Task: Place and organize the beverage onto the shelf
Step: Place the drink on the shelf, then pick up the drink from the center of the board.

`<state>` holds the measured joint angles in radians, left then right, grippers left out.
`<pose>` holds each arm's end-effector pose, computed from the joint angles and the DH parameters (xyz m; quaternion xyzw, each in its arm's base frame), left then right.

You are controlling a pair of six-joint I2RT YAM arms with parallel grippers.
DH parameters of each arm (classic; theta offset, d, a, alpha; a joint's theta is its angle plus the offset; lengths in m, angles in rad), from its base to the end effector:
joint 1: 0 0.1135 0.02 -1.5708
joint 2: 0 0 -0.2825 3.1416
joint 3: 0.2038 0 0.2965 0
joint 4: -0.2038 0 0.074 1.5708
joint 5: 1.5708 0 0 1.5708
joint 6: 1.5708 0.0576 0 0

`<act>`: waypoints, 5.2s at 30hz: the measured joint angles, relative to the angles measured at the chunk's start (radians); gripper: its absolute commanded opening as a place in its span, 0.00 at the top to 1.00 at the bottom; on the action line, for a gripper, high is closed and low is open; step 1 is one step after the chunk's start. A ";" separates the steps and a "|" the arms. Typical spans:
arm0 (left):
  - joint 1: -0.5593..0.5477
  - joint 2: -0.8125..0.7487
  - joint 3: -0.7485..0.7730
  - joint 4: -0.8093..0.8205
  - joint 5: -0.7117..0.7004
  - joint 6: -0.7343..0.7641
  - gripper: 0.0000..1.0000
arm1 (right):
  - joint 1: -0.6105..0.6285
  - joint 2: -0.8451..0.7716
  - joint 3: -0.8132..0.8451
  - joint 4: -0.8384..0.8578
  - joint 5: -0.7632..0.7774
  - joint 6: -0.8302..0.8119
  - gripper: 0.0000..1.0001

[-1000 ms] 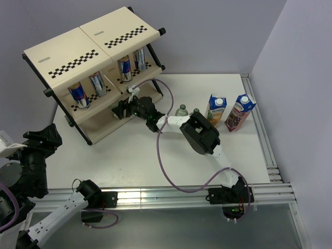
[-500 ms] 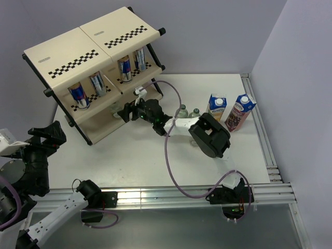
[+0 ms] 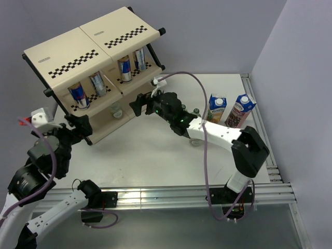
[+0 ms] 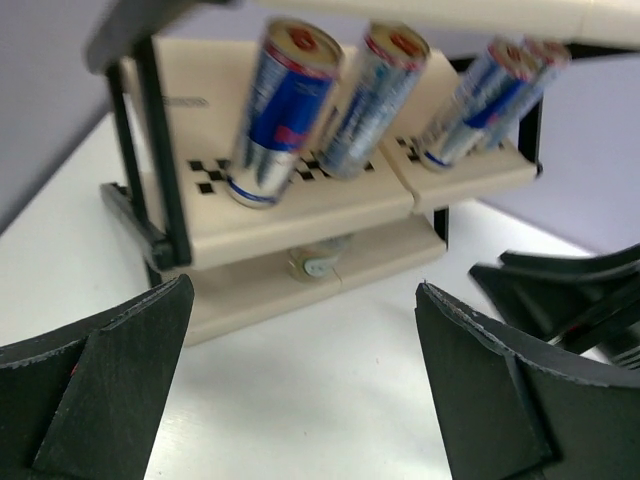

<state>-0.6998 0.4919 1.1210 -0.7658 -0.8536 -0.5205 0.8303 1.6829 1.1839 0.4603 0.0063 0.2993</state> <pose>0.0901 -0.0191 0.4511 -0.2095 0.7077 -0.0870 0.6691 0.3152 0.3443 0.3029 -0.1870 0.6960 0.3692 0.5868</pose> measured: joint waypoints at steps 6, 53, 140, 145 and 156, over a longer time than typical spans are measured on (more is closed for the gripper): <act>0.000 0.074 -0.041 0.039 0.102 -0.009 0.00 | -0.002 -0.116 0.018 -0.287 0.158 0.044 0.00; 0.000 0.218 -0.160 0.160 0.391 -0.105 0.01 | -0.150 -0.496 -0.268 -0.970 0.609 0.335 0.57; -0.573 0.773 -0.677 1.588 0.124 0.315 0.77 | 0.322 -0.269 0.277 -1.207 0.523 0.144 1.00; -0.574 0.763 -0.677 1.572 0.113 0.315 1.00 | 0.323 -0.269 0.277 -1.201 0.514 0.142 0.87; -0.589 0.710 -0.709 1.561 0.011 0.320 1.00 | 0.323 -0.252 0.280 -1.153 0.518 0.130 0.35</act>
<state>-1.2892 1.2018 0.4122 0.7952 -0.8429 -0.2005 1.1538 1.4311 1.4635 -0.6926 0.5247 0.4297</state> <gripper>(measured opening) 0.696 0.589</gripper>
